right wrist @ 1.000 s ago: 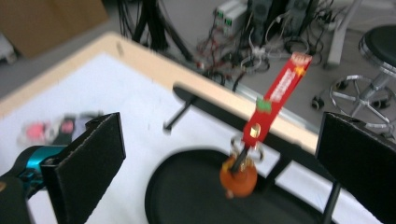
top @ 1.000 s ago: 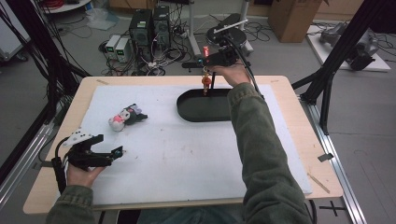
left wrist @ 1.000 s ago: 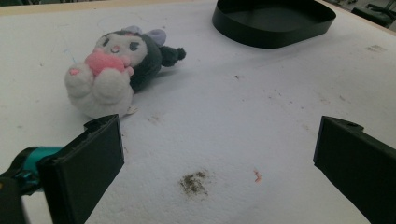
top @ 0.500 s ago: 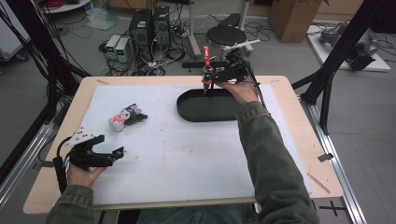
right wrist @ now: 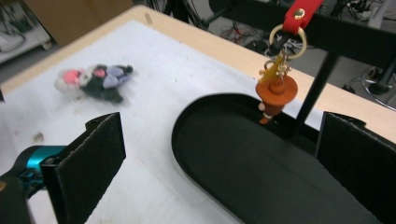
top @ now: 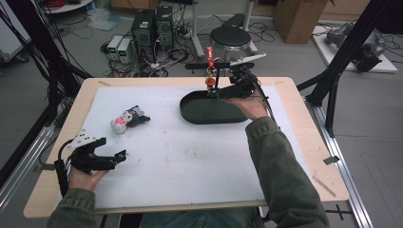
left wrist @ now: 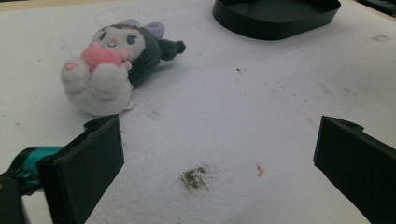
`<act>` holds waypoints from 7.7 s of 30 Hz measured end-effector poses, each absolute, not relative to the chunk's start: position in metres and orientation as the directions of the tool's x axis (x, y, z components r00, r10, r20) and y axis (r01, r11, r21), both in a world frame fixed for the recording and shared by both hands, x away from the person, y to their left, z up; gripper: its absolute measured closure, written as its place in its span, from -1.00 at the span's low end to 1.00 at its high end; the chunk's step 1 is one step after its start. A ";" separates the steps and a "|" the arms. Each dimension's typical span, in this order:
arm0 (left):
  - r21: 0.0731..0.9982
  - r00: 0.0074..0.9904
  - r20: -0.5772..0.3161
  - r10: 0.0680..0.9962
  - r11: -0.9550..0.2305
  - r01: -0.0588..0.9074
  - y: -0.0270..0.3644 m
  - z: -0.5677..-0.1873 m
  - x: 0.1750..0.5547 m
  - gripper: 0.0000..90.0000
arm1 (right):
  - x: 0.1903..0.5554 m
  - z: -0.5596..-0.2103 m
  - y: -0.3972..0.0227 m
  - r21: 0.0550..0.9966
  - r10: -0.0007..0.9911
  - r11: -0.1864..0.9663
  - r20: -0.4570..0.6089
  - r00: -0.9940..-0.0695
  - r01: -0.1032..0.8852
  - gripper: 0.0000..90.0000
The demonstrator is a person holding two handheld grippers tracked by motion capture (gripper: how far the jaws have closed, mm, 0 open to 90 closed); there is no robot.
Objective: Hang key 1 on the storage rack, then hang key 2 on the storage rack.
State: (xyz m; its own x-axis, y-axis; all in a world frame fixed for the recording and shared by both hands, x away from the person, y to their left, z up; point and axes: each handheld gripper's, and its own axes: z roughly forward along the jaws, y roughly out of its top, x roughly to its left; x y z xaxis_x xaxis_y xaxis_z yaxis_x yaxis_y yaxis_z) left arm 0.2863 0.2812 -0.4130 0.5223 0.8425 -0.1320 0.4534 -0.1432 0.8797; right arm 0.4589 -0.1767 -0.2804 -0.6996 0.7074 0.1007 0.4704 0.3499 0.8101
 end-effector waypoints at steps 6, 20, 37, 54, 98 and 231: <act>0.880 0.521 -0.129 0.844 -0.145 0.453 0.281 -0.413 0.286 -0.96 | 0.446 -0.288 -0.178 0.832 0.710 0.340 0.078 -0.700 0.438 -0.98; 0.878 0.518 -0.128 0.846 -0.146 0.456 0.281 -0.413 0.286 -0.96 | 0.415 -0.317 -0.197 0.843 0.711 0.319 0.090 -0.698 0.433 -0.98; 0.873 0.515 -0.128 0.847 -0.150 0.464 0.281 -0.414 0.286 -0.96 | 0.382 -0.352 -0.221 0.841 0.726 0.303 0.102 -0.680 0.449 -0.98; 0.881 0.521 -0.103 0.848 -0.165 0.443 0.281 -0.407 0.295 -0.96 | 0.330 -0.396 -0.252 0.869 0.774 0.282 0.044 -0.631 0.407 -0.98; 0.633 0.609 -0.040 0.792 -0.452 0.629 0.286 -0.386 0.450 -0.94 | 0.314 -0.419 -0.296 0.877 0.762 0.271 0.056 -0.645 0.397 -0.98; 0.612 0.724 0.001 0.690 -0.573 0.545 0.100 -0.255 0.507 0.14 | 0.318 -0.424 -0.309 0.858 0.787 0.250 0.090 -0.611 0.448 -0.98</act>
State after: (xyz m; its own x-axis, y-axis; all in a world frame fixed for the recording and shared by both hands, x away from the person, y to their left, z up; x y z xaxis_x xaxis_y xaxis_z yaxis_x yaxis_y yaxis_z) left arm 0.5071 0.1003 -0.2553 0.7240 0.6898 0.0013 0.5450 -0.5732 0.6120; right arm 0.3180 -0.3088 -0.4245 -0.6108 0.7866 0.0902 0.4483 0.2497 0.8583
